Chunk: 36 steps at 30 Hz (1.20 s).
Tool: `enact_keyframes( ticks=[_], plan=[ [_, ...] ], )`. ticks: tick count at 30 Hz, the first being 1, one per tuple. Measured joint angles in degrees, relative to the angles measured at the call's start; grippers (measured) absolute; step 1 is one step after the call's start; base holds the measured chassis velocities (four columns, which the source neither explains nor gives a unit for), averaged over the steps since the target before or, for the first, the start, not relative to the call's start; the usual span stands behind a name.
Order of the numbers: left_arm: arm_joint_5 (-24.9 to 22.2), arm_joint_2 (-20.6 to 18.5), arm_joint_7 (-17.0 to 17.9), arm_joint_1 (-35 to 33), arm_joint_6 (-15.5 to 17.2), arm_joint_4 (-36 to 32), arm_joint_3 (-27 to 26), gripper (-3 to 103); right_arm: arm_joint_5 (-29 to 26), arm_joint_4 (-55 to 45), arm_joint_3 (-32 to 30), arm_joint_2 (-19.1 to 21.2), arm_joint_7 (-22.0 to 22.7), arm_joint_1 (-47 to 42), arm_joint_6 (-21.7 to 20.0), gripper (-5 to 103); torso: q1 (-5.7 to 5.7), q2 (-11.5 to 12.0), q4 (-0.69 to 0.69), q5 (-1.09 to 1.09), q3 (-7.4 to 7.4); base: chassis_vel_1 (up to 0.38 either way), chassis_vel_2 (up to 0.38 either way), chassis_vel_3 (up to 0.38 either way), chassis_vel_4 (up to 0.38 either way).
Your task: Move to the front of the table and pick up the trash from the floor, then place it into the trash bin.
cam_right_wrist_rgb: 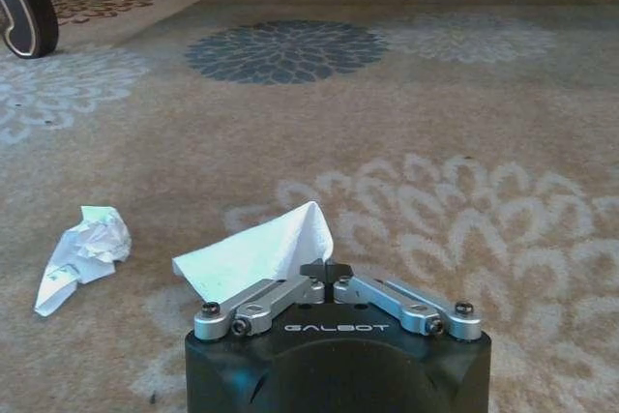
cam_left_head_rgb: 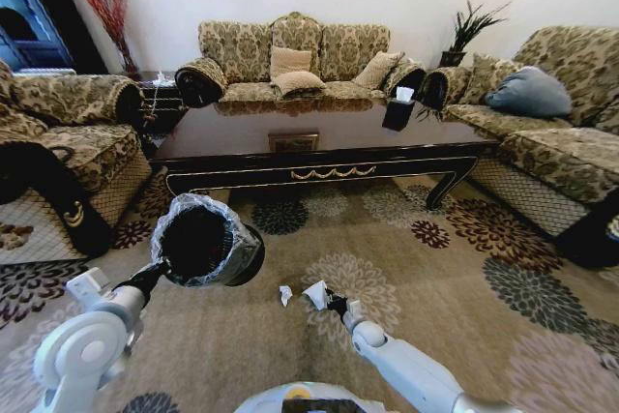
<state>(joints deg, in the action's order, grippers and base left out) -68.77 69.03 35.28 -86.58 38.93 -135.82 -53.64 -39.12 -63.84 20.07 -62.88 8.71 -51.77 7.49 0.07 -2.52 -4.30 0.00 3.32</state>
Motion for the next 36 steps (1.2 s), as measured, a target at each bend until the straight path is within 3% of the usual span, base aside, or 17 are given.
enact_keyframes(
  ticks=[5,8,11,13,15,17,23,26,31,36],
  plan=[
    [0.44,0.13,-0.07,-0.29,0.00,-0.17,0.19,2,0.35,0.60,-0.38,-0.51,-0.04,0.00,0.34,20,0.00,0.00,0.00,0.00,0.00,0.000,0.000,0.000,0.000],
    [0.50,0.19,-0.10,-0.37,-0.01,-0.25,0.27,2,0.22,0.64,-0.53,-0.80,-0.04,0.03,0.43,25,0.00,0.00,0.00,0.00,0.00,0.000,0.000,0.000,0.000],
    [1.02,0.42,-0.13,-0.37,-0.03,-0.25,0.64,2,-0.16,0.76,-0.93,-1.26,-0.04,0.14,0.92,42,0.00,0.00,0.00,0.00,0.00,0.000,0.000,0.000,0.000],
    [1.22,0.54,-0.15,-0.36,-0.04,-0.25,0.79,2,-0.23,0.81,-1.02,-1.30,-0.04,0.15,1.08,42,0.00,0.00,0.01,0.00,0.00,0.000,0.000,0.000,0.000],
    [1.68,0.81,-0.28,-0.34,-0.05,-0.24,1.16,2,-0.30,0.82,-1.34,-1.21,0.10,0.15,1.27,52,0.00,0.00,0.00,0.00,0.00,0.000,0.000,0.000,0.000],
    [1.95,0.93,-0.39,-0.27,-0.06,-0.21,1.31,2,-0.28,0.83,-1.83,-1.05,0.82,0.14,1.46,63,0.00,0.00,0.00,0.00,0.00,0.000,0.000,0.000,0.000],
    [2.07,0.90,-0.45,-0.11,-0.09,-0.06,1.33,2,-0.29,0.15,-2.68,-0.33,3.49,0.20,1.64,80,0.00,0.00,0.00,0.00,0.00,0.000,0.000,0.000,0.000],
    [2.17,0.88,-0.46,-0.04,-0.10,0.05,1.39,2,-1.03,-1.60,-2.74,0.83,4.89,0.11,1.62,96,0.00,0.00,0.00,0.00,0.00,0.000,0.000,0.000,0.000],
    [3.11,1.32,-0.88,-0.07,-0.14,0.18,1.89,2,-4.94,-2.85,-1.98,0.53,2.45,-0.13,2.64,100,0.00,0.00,-0.01,-0.02,0.00,0.000,0.000,0.000,0.000],
    [3.53,1.32,-1.17,-0.26,-0.19,0.19,1.93,2,-7.23,0.48,-0.93,-3.88,-2.02,1.01,3.55,100,0.00,0.00,0.01,0.00,0.00,0.000,0.000,0.000,0.000]
  ],
)
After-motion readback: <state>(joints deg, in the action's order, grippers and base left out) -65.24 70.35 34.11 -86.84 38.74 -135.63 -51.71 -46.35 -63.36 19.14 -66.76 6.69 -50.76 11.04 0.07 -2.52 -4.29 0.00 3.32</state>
